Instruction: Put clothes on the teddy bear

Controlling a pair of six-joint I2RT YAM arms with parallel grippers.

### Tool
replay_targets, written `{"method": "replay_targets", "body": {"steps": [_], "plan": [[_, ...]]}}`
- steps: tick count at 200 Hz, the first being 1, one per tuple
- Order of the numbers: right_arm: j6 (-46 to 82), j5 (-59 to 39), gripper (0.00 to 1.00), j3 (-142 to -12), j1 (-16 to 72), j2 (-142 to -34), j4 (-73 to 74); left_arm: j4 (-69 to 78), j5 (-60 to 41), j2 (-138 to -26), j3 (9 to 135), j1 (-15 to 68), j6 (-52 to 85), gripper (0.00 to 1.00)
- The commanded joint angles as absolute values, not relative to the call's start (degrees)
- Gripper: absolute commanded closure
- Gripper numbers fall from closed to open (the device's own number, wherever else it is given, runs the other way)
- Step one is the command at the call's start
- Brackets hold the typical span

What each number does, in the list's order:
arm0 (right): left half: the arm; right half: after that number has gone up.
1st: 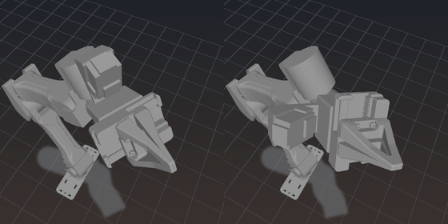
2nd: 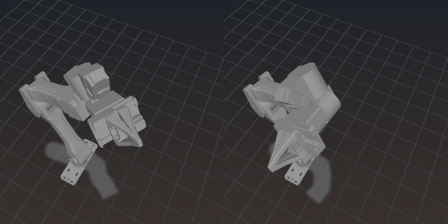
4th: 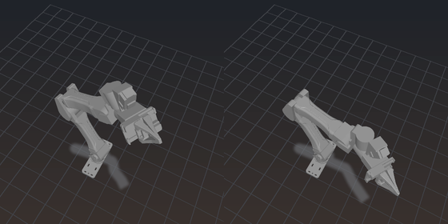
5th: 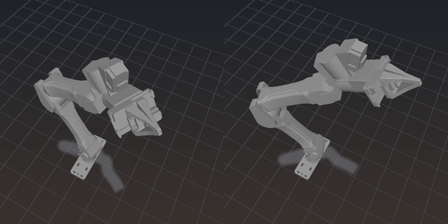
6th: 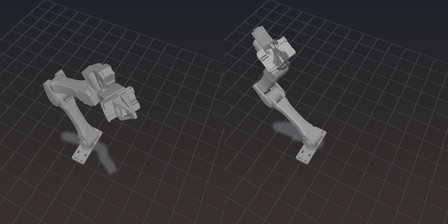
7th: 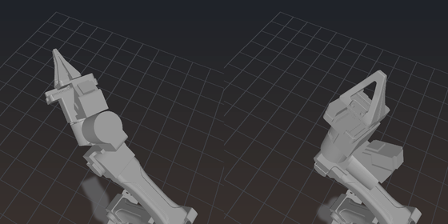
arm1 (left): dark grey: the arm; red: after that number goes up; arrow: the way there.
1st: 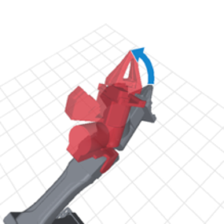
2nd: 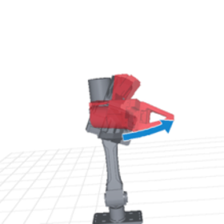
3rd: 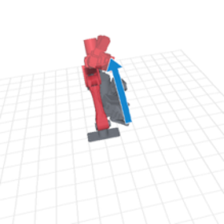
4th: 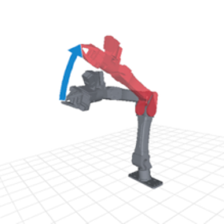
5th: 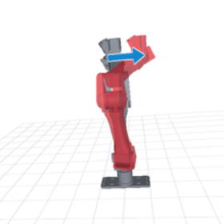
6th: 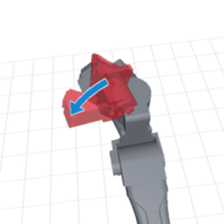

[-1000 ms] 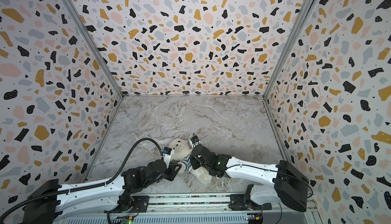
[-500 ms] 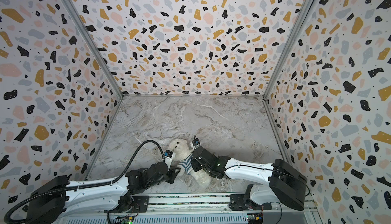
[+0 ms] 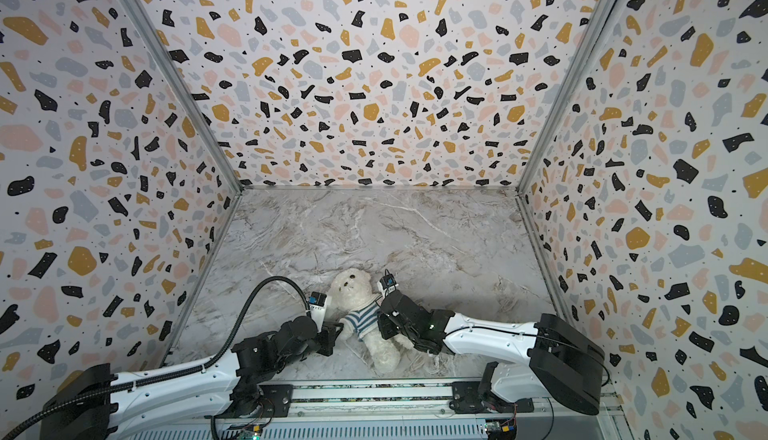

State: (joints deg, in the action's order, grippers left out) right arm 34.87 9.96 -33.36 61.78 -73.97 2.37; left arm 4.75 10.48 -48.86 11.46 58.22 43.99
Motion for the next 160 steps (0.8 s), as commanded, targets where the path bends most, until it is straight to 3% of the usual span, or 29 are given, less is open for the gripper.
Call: {"method": "replay_targets", "body": {"steps": [1,76,93,102,160], "plan": [[35.69,11.99,0.81,-32.28,61.44,-74.95,-3.42,2.46,11.82,-48.19,9.94,56.62,42.54,1.0],[34.83,11.25,0.81,-34.01,61.66,-74.52,-3.07,3.06,12.62,-50.71,11.77,56.01,39.83,1.0],[34.81,11.51,0.81,-34.19,61.61,-74.11,-2.89,1.78,13.55,-50.62,12.44,55.35,39.25,0.75],[34.85,11.47,0.81,-34.56,61.61,-73.76,-2.9,0.34,14.15,-50.55,13.33,55.13,38.75,0.69],[33.58,10.76,0.8,-36.95,61.13,-71.35,-2.98,-10.41,22.97,-44.35,21.8,55.11,35.83,0.59]]}}
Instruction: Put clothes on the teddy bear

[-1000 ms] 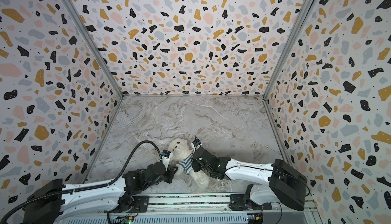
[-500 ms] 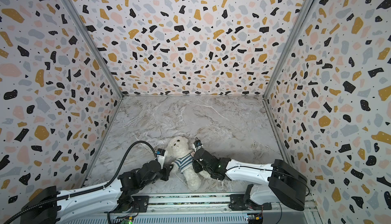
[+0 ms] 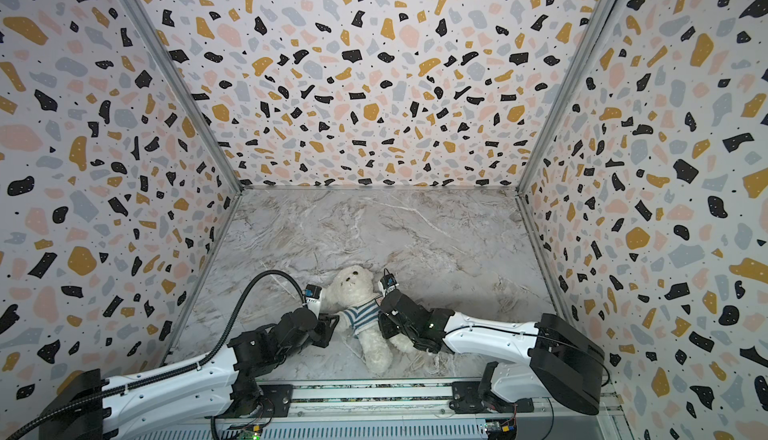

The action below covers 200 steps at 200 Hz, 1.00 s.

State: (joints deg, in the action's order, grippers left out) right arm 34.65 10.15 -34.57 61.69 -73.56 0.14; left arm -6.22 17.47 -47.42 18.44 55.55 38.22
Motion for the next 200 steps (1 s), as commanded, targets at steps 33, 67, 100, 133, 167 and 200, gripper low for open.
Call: {"method": "replay_targets", "body": {"steps": [33,67,100,133,167,200], "plan": [[33.47,11.54,0.78,-37.1,60.78,-68.73,-3.44,-13.84,23.33,-43.77,26.34,55.13,34.53,0.56],[33.49,12.81,0.77,-37.02,60.13,-65.73,-5.6,-14.92,22.45,-43.59,29.11,55.16,33.84,0.56],[32.88,10.9,0.75,-36.15,57.35,-62.46,-7.39,-9.44,15.82,-46.0,30.01,55.27,34.86,0.54],[32.26,9.3,0.74,-34.69,53.91,-59.8,-9.35,-4.98,13.17,-51.34,31.75,58.73,36.55,0.55],[31.38,6.44,0.74,-32.49,49.81,-58.37,-9.12,-3.01,12.08,-57.26,34.01,62.27,37.0,0.56],[30.63,4.54,0.74,-30.93,48.03,-59.6,-7.42,1.17,9.18,-61.86,34.05,64.12,38.12,0.57]]}}
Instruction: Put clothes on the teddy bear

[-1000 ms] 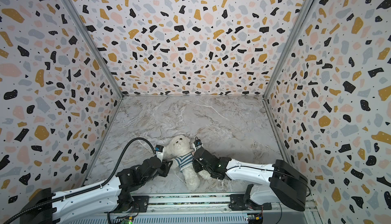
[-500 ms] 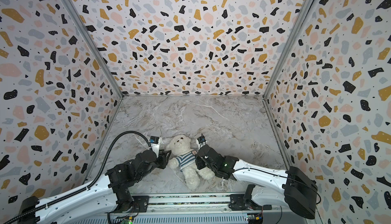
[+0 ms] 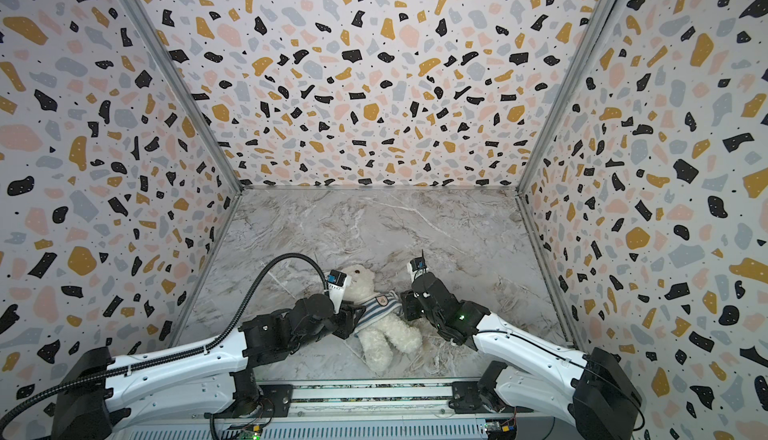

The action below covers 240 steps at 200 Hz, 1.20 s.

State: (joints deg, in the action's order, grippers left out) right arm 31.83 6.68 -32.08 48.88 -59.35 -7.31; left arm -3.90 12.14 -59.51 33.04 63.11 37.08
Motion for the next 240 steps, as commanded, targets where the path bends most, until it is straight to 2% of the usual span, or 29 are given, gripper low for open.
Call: {"method": "replay_targets", "body": {"steps": [1,52,155,240], "plan": [[30.65,4.51,0.74,-30.89,48.01,-59.68,-7.31,1.29,9.11,-62.0,34.07,64.18,38.17,0.57],[30.77,2.9,0.74,-28.96,46.67,-63.46,-3.36,4.5,8.25,-67.97,33.63,64.87,40.04,0.59],[31.79,1.35,0.75,-27.43,46.79,-65.69,-0.31,6.98,10.7,-67.07,28.18,64.86,42.91,0.64],[35.83,2.99,0.76,-26.24,53.05,-65.0,0.36,7.89,12.34,-65.96,25.52,63.83,42.99,0.66]]}}
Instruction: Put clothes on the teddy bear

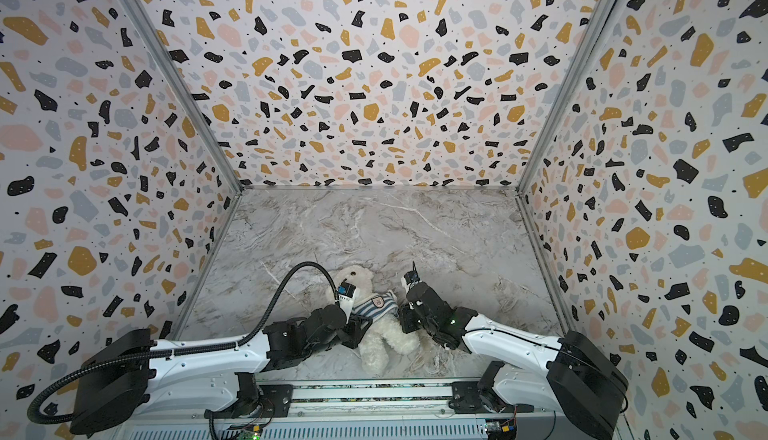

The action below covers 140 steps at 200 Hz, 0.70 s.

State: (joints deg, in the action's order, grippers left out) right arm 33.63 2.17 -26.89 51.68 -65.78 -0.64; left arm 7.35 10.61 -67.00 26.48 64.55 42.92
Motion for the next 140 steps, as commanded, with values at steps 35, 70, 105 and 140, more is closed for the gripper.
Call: {"method": "replay_targets", "body": {"steps": [35,70,105,140], "plan": [[37.78,3.54,0.76,-26.15,55.65,-65.05,1.4,6.62,13.42,-64.57,24.47,62.55,41.6,0.66],[39.43,3.86,0.76,-26.67,58.46,-65.84,2.92,5.46,11.46,-61.71,23.17,57.74,39.46,0.66],[41.51,4.08,0.76,-27.45,61.91,-66.8,4.93,4.7,9.64,-60.29,22.24,53.03,36.64,0.65],[43.59,6.68,0.77,-25.53,61.91,-61.23,2.86,1.95,9.14,-59.69,23.63,51.87,34.59,0.65]]}}
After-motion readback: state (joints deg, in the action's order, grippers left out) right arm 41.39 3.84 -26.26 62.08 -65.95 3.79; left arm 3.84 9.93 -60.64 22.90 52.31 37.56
